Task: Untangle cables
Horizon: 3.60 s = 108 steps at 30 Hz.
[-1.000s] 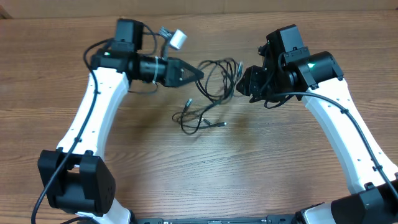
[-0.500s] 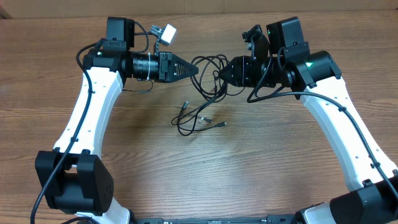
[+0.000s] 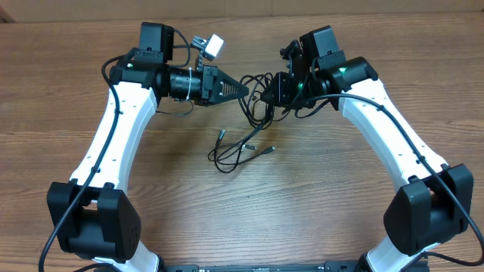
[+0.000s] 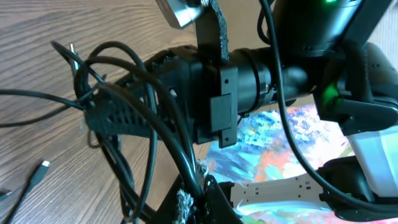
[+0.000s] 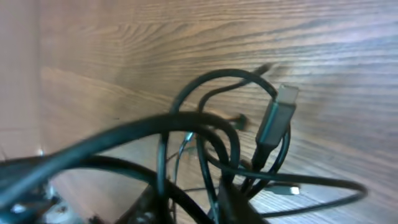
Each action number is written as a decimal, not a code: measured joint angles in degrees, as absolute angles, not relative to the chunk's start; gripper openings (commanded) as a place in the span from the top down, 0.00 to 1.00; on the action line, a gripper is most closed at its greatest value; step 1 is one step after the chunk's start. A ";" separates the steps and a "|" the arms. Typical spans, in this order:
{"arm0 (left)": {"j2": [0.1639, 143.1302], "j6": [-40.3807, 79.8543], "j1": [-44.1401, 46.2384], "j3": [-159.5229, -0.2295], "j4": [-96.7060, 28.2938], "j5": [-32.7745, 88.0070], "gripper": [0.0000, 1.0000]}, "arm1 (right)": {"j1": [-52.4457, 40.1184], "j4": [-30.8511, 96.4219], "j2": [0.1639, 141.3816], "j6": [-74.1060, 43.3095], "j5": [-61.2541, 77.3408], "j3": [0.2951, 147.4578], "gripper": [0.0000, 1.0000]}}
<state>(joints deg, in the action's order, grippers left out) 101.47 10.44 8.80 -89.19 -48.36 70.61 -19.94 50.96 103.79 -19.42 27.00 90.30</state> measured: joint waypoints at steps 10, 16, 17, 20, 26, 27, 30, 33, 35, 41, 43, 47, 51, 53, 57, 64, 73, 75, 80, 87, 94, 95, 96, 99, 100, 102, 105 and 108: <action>101.49 11.55 9.63 -89.14 -53.01 54.35 0.96 | -20.97 63.96 103.79 -21.93 14.06 90.39 0.97; 101.49 14.33 11.84 -89.12 -58.83 34.57 0.96 | -21.56 73.60 103.77 -22.72 7.64 91.59 0.96; 101.47 14.66 11.25 -89.14 -59.22 31.46 0.96 | -20.36 76.77 103.72 -22.63 5.34 91.85 0.96; 101.47 15.11 8.08 -89.19 -61.01 19.86 0.96 | -17.52 76.90 103.53 -19.51 8.38 94.17 0.96; 101.47 14.09 8.27 -89.19 -61.39 18.94 0.66 | -18.20 75.48 97.78 -14.44 24.62 96.79 0.96; 101.47 12.99 8.25 -89.19 -60.80 20.99 0.63 | -18.44 74.87 97.60 -14.50 25.41 96.82 0.96; 101.47 9.91 8.67 -89.19 -58.04 32.49 0.58 | -20.10 72.14 97.62 -18.35 24.88 96.82 0.96; 101.47 8.80 9.69 -89.19 -57.45 37.10 0.57 | -23.09 71.50 97.67 -23.24 20.45 96.82 0.96; 101.47 8.54 10.20 -89.19 -57.43 39.40 0.57 | -25.45 71.53 97.80 -26.50 17.30 96.82 0.95; 101.47 8.45 10.61 -89.19 -56.99 41.43 0.59 | -30.02 67.99 100.14 -33.67 12.14 96.82 0.34; 101.47 8.62 10.90 -89.19 -56.93 41.41 0.59 | -30.09 68.07 100.71 -34.87 11.51 96.82 0.30; 101.47 10.55 11.94 -89.19 -55.68 41.10 0.54 | -29.50 68.51 100.95 -35.31 9.80 96.82 0.28; 101.47 11.94 15.38 -89.19 -55.27 38.52 0.49 | -22.70 71.59 100.95 -35.07 7.84 96.82 0.28; 101.47 13.41 18.00 -89.19 -55.27 35.81 0.48 | -15.73 73.38 101.01 -34.20 6.79 96.82 0.28; 101.93 18.87 22.50 -89.19 -55.07 31.62 0.51 | -3.97 74.61 101.01 -31.51 5.50 96.82 0.28; 113.65 31.79 31.16 -89.25 -50.54 26.06 0.54 | 3.73 77.38 101.01 -24.93 5.52 96.82 0.28; 123.15 40.14 35.73 -89.25 -45.28 20.51 0.96 | 3.66 77.43 101.01 -23.07 6.31 96.82 0.28; 123.42 40.36 36.03 -89.25 -45.12 19.25 0.96 | 3.64 77.38 101.01 -22.20 7.44 96.82 0.28; 121.01 35.44 35.33 -89.23 -45.52 17.56 0.96 | 3.66 76.73 101.01 -15.62 18.41 96.82 0.32; 98.67 19.00 30.09 -90.39 -46.35 29.93 0.96 | 0.08 76.66 101.01 -4.36 39.90 96.82 0.32; 98.45 6.76 21.74 -91.09 -49.32 48.38 0.96 | -6.68 73.38 101.01 -4.56 44.77 98.13 0.33; 99.00 5.67 21.15 -91.05 -49.43 50.35 0.96 | -6.92 73.17 101.01 -5.54 44.77 99.09 0.35; 99.53 4.58 19.14 -91.05 -49.52 52.77 0.96 | -7.09 72.95 101.01 -6.50 44.73 99.94 0.36; 100.01 2.50 15.49 -91.00 -49.39 59.79 0.96 | -8.10 73.28 100.99 -10.37 42.65 100.40 0.37; 100.01 2.35 14.83 -91.00 -49.30 60.88 0.96 | -8.73 73.28 100.99 -11.53 41.67 100.40 0.38; 100.01 1.65 13.80 -91.00 -49.30 64.14 0.96 | -11.16 73.14 100.99 -15.03 38.30 100.40 0.39; 100.01 1.85 13.78 -91.00 -49.32 67.11 0.96 | -14.76 70.81 100.99 -19.73 34.83 100.38 0.43; 100.01 4.82 13.78 -91.00 -49.34 68.53 0.96 | -18.68 66.92 100.99 -24.95 30.89 100.38 0.62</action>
